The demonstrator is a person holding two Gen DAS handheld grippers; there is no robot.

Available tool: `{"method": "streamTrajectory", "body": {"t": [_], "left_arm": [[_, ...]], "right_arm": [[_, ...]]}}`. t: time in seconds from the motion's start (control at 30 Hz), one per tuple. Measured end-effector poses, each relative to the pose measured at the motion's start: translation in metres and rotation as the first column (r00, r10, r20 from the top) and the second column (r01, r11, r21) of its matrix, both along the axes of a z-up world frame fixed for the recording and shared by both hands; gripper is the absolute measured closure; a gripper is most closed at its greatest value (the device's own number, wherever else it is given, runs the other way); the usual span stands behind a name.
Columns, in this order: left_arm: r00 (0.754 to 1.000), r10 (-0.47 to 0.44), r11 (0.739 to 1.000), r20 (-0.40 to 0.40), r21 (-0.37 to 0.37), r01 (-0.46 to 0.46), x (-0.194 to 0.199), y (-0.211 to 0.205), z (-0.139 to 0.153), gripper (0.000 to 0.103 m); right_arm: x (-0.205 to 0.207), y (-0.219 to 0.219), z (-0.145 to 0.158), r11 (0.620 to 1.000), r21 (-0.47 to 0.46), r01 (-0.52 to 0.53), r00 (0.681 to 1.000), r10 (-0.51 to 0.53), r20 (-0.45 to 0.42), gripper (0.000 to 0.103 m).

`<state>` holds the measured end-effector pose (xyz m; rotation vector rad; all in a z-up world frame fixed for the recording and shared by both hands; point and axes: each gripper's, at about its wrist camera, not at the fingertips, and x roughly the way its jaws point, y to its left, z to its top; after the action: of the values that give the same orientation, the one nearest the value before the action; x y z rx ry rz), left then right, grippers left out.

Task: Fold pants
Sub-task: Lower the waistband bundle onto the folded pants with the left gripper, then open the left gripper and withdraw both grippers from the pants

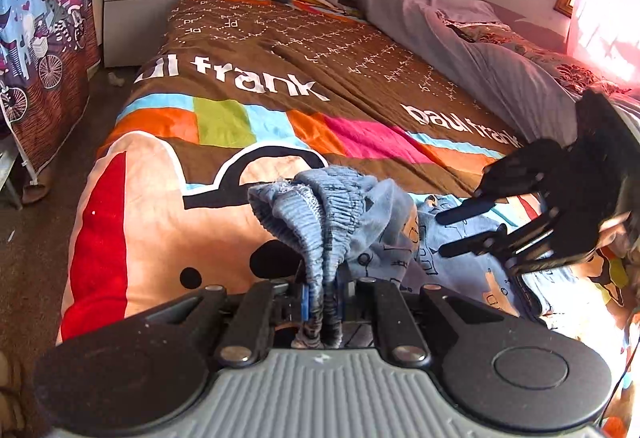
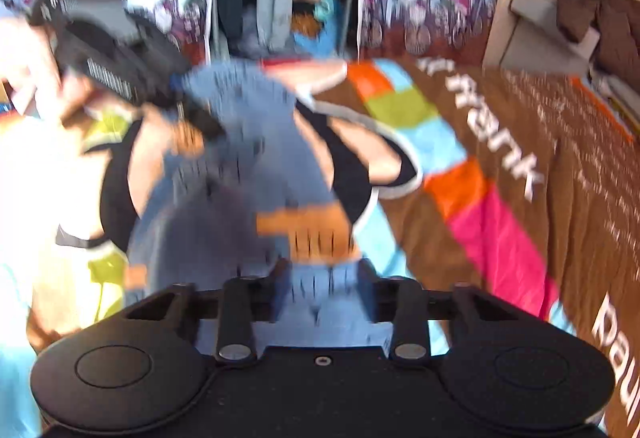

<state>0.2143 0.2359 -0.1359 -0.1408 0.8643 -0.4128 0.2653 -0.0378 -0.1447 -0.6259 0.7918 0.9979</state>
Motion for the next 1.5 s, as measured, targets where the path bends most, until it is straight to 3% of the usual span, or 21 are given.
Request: {"method": "streamTrajectory", "body": {"t": [0.13, 0.23, 0.27, 0.33, 0.37, 0.5, 0.8, 0.93, 1.07, 1.33, 1.5], "left_arm": [[1.0, 0.007, 1.0, -0.003, 0.006, -0.007, 0.0, -0.006, 0.007, 0.091], [1.0, 0.01, 1.0, -0.011, 0.013, -0.01, 0.001, -0.013, 0.011, 0.091], [1.0, 0.009, 1.0, -0.013, 0.016, -0.009, 0.001, -0.015, 0.012, 0.091], [1.0, 0.016, 1.0, -0.019, 0.024, -0.016, 0.002, -0.021, 0.017, 0.091], [1.0, 0.018, 1.0, -0.021, 0.021, -0.017, 0.001, -0.026, 0.02, 0.091], [1.0, -0.001, 1.0, -0.02, 0.017, 0.002, -0.001, -0.056, 0.033, 0.092], [0.996, -0.03, 0.998, -0.079, 0.05, 0.034, -0.003, -0.155, 0.051, 0.092], [0.993, -0.019, 0.999, -0.115, 0.036, 0.024, -0.009, -0.192, 0.05, 0.092], [0.991, -0.025, 1.0, -0.131, 0.006, 0.026, -0.018, -0.223, 0.053, 0.092], [0.993, -0.069, 0.998, -0.098, 0.0, 0.069, -0.018, -0.289, 0.047, 0.092], [0.981, -0.115, 0.993, -0.159, -0.06, 0.106, -0.012, -0.316, 0.026, 0.092]], "right_arm": [[-0.007, 0.011, -0.025, 0.998, -0.052, -0.021, 1.0, 0.022, 0.02, 0.074], [-0.007, 0.009, -0.026, 1.0, -0.018, 0.016, 1.0, -0.015, 0.01, 0.071], [-0.005, 0.005, -0.022, 0.999, 0.003, 0.039, 0.999, -0.039, -0.004, 0.067], [-0.005, -0.006, -0.011, 0.995, 0.052, 0.08, 0.997, -0.079, -0.013, 0.049], [-0.008, -0.014, -0.006, 0.993, 0.07, 0.097, 0.995, -0.097, -0.005, 0.048], [-0.024, -0.057, 0.014, 0.97, 0.125, 0.208, 0.978, -0.21, 0.004, 0.048], [-0.064, -0.16, 0.025, 0.842, 0.239, 0.484, 0.874, -0.456, -0.166, 0.048], [-0.081, -0.169, 0.017, 0.821, 0.274, 0.5, 0.864, -0.453, -0.219, 0.048], [-0.084, -0.173, 0.013, 0.823, 0.284, 0.491, 0.869, -0.444, -0.219, 0.048], [-0.089, -0.267, 0.016, 0.745, 0.223, 0.628, 0.778, -0.59, -0.219, 0.048], [-0.106, -0.277, 0.012, 0.751, 0.228, 0.62, 0.784, -0.582, -0.214, 0.048]]}}
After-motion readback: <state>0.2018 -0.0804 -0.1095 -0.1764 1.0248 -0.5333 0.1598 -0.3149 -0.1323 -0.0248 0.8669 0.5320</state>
